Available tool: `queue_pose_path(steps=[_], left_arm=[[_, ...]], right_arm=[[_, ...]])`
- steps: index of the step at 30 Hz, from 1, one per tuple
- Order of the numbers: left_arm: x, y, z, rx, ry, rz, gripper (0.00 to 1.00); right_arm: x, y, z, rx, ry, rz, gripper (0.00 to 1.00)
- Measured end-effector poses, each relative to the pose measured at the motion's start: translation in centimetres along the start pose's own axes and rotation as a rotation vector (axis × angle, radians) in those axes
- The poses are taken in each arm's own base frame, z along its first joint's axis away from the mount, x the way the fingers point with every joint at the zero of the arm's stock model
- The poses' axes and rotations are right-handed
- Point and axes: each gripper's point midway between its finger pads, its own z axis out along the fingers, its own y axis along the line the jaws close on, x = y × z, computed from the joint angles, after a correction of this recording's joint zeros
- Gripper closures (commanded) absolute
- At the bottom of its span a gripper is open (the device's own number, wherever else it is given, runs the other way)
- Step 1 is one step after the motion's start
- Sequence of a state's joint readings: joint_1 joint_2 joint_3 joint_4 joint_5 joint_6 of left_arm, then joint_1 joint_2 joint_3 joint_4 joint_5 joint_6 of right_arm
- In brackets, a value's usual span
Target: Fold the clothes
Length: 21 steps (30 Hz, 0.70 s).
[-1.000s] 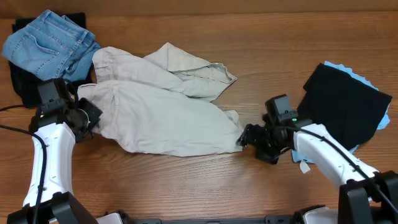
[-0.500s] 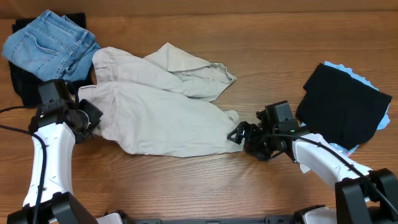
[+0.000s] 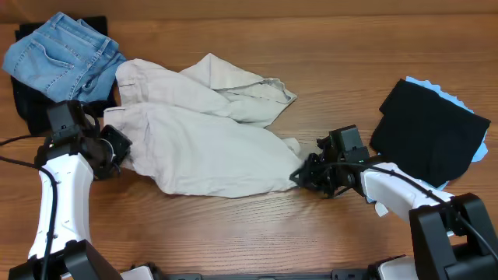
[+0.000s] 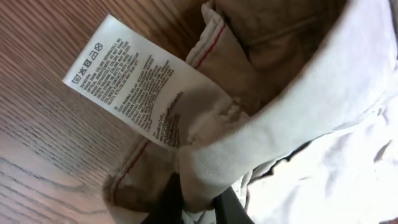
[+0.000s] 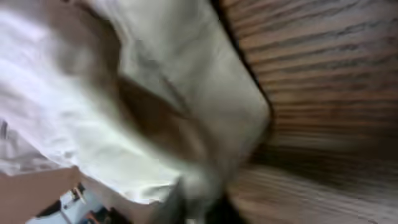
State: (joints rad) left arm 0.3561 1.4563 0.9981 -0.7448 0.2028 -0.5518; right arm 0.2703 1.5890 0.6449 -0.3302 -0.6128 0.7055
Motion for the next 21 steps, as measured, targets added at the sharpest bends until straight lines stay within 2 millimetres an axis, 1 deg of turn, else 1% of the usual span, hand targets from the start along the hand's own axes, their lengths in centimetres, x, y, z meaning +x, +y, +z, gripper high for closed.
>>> queue_pose_path(steps=[3,5,6,8,10,11,13,14,15,16,17,19,21], left_arm=[[0.5,0.2,-0.1,-0.008,0.021,0.003,0.96],[0.7,0.3,-0.3,-0.016,0.035,0.009,0.96],[0.8,0.3,-0.5,-0.02,0.042,0.023,0.96],[0.5,-0.1,-1.2,-0.015,0.041,0.035,0.96],[0.1,-0.6,-1.6,-0.005,0.031,0.049,0.96],[-0.2,-0.8,-1.7,-0.001,0.025,0.054,0.96],[-0.2,-0.8,-1.8,-0.001,0.023,0.057,0.96],[-0.2,-0.7,-1.8,-0.005,0.021,0.058,0.96],[-0.3,-0.7,-1.8,-0.009,0.019,0.058,0.95],[-0.3,-0.6,-1.8,-0.01,0.018,0.059,0.94],[-0.3,-0.6,-1.8,-0.012,0.017,0.061,0.94],[-0.4,-0.5,-1.8,-0.02,0.011,0.071,0.94],[-0.5,-0.5,-1.8,-0.027,0.003,0.084,0.94]], right_arm=[[0.2,-0.1,-0.1,0.005,0.014,0.024,0.96],[0.1,0.1,-0.7,0.016,0.017,0.054,0.96],[-0.4,0.9,-2.0,0.024,-0.008,0.059,0.96],[-1.3,2.4,-3.4,0.019,-0.054,0.037,0.96],[-2.8,4.8,-6.1,0.03,-0.136,0.008,0.96],[-3.8,6.4,-7.8,0.026,-0.199,-0.019,0.96],[-5.4,8.9,-10.5,0.02,-0.3,-0.059,0.91],[-6.1,9.7,-11.4,0.019,-0.338,-0.073,0.87],[-7.3,11.3,-13.1,0.011,-0.413,-0.1,0.8],[-7.9,11.8,-13.8,0.015,-0.452,-0.112,0.8],[-8.5,11.9,-14.3,0.022,-0.482,-0.111,0.8],[-9.4,11.2,-14.8,0.054,-0.525,-0.093,0.78],[-10.2,10.4,-14.5,0.083,-0.538,-0.08,0.65]])
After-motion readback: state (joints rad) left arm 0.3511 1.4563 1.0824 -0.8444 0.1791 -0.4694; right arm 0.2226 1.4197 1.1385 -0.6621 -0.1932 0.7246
